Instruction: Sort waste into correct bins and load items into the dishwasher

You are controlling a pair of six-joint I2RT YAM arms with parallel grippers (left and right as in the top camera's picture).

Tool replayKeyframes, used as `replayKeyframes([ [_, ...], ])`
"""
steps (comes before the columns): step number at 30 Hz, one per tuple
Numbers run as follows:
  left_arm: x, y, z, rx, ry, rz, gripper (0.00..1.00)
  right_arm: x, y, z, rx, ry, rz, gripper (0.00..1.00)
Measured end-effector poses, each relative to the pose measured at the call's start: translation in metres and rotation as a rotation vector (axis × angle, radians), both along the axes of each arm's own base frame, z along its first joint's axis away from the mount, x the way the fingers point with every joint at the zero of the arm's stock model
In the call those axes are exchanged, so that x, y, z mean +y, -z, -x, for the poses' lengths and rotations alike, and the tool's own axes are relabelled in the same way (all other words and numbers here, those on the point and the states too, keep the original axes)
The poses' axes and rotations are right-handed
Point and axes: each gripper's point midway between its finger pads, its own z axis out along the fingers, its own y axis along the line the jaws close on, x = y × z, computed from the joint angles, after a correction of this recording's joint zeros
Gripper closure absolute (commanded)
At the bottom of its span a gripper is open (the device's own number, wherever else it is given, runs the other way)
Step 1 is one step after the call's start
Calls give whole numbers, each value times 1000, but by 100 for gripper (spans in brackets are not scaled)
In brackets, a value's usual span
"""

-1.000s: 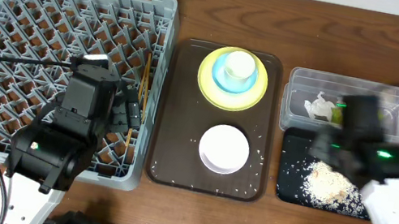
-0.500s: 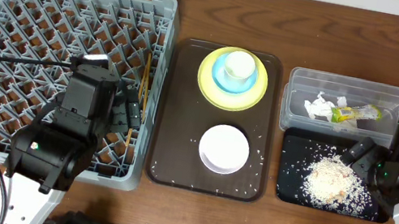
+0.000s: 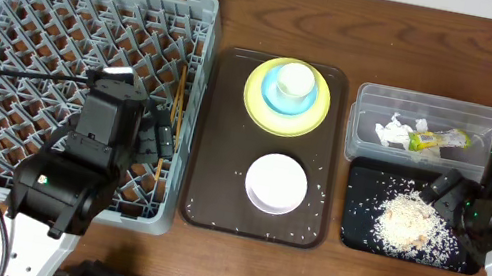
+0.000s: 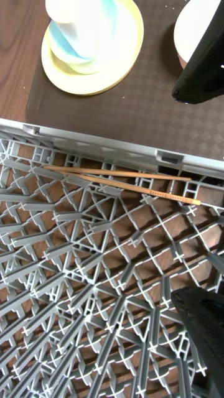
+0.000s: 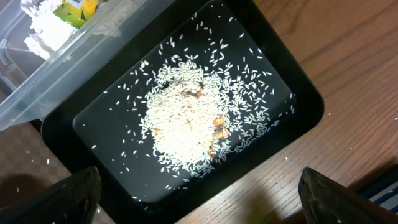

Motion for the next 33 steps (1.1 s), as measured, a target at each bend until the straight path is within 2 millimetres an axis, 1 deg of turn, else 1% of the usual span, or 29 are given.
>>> replayKeyframes([
  [11, 0, -1, -1, -6, 0, 2, 5, 0, 0, 0, 0, 0, 0, 1],
  [13, -2, -6, -6, -35, -3, 12, 5, 0, 0, 0, 0, 0, 0, 1],
  [15, -6, -20, -21, -122, -4, 36, 5, 0, 0, 0, 1, 0, 0, 1],
  [17, -8, -31, -31, -181, -8, 57, 5, 0, 0, 0, 0, 0, 0, 1],
  [18, -11, -37, -35, -207, -6, 75, 7, 0, 0, 0, 0, 0, 0, 1],
  [19, -18, -44, -41, -244, 15, 112, 12, 0, 0, 0, 0, 0, 0, 1],
  [20, -27, -53, -46, -283, 47, 153, 8, 0, 0, 0, 0, 0, 0, 1],
  [21, -38, -63, -51, -322, 92, 197, 7, 0, 0, 0, 0, 0, 0, 1],
  [23, -58, -76, -54, -359, 178, 280, 7, 0, 0, 0, 0, 0, 0, 1],
  [25, -72, -77, -53, -338, 224, 340, 7, 0, 0, 0, 1, 0, 0, 1],
  [27, -83, -76, -56, -293, 248, 382, 8, 0, 0, 0, 1, 0, 0, 1],
  [31, -101, -72, -65, -152, 266, 408, 11, 0, 0, 0, 1, 0, 0, 1],
  [33, -110, -77, -71, -75, 275, 403, 12, 0, 0, 0, 0, 0, 0, 1],
])
